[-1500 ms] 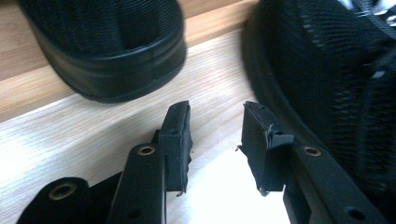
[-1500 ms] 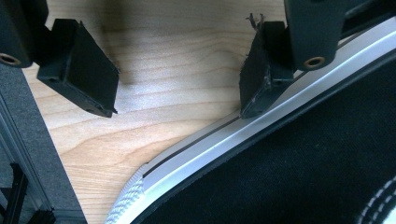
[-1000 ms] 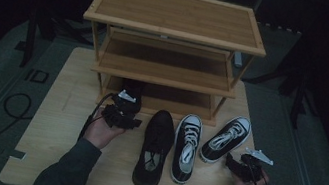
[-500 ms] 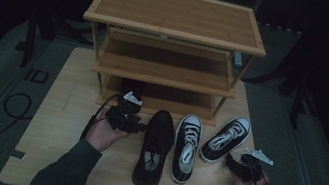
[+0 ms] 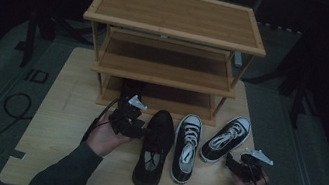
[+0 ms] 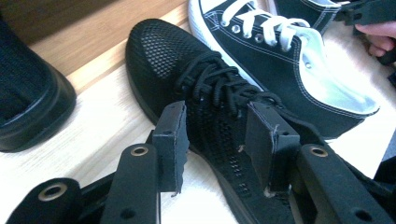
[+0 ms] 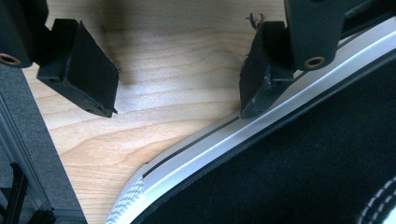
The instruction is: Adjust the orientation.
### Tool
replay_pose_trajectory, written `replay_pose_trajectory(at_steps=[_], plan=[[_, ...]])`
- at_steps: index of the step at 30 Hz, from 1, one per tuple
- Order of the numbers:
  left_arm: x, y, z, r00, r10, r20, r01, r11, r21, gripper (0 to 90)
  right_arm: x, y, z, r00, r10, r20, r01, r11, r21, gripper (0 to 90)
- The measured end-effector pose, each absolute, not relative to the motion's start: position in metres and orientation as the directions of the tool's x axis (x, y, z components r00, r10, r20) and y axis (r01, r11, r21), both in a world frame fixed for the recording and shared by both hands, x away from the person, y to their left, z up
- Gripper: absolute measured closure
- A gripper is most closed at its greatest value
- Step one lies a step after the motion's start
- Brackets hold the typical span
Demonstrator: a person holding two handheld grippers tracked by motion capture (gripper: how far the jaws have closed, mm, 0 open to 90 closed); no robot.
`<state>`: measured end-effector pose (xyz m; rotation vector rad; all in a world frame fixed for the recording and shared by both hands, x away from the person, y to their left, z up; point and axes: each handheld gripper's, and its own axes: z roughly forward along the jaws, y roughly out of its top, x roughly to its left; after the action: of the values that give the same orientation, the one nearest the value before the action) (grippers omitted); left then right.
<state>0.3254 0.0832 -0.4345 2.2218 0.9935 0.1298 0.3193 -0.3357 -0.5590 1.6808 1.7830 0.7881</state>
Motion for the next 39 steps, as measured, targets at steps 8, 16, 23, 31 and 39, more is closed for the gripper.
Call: replay_pose_trajectory(at_steps=[8,16,23,31,39], plan=[[0.32,0.075,-0.435,0.715,0.676,-0.18,0.617,-0.488,0.618,58.6,0.319,-0.335,-0.559,-0.055,0.998,-0.001,0.671,0.038,0.741,28.1],[0.315,0.066,-0.44,0.729,0.663,-0.171,0.612,-0.519,0.597,58.9,0.319,-0.335,-0.559,-0.054,0.999,0.0,0.671,0.036,0.74,28.1],[0.312,0.064,-0.441,0.727,0.662,-0.182,0.62,-0.521,0.587,59.1,0.319,-0.335,-0.559,-0.055,0.998,-0.001,0.671,0.038,0.74,28.1],[0.311,0.057,-0.45,0.735,0.659,-0.16,0.621,-0.56,0.549,72.4,0.319,-0.336,-0.559,-0.056,0.998,-0.002,0.671,0.039,0.741,28.1],[0.311,0.068,-0.444,0.716,0.693,-0.085,0.618,-0.572,0.539,87.4,0.319,-0.335,-0.559,-0.056,0.998,-0.002,0.671,0.039,0.741,28.1]])
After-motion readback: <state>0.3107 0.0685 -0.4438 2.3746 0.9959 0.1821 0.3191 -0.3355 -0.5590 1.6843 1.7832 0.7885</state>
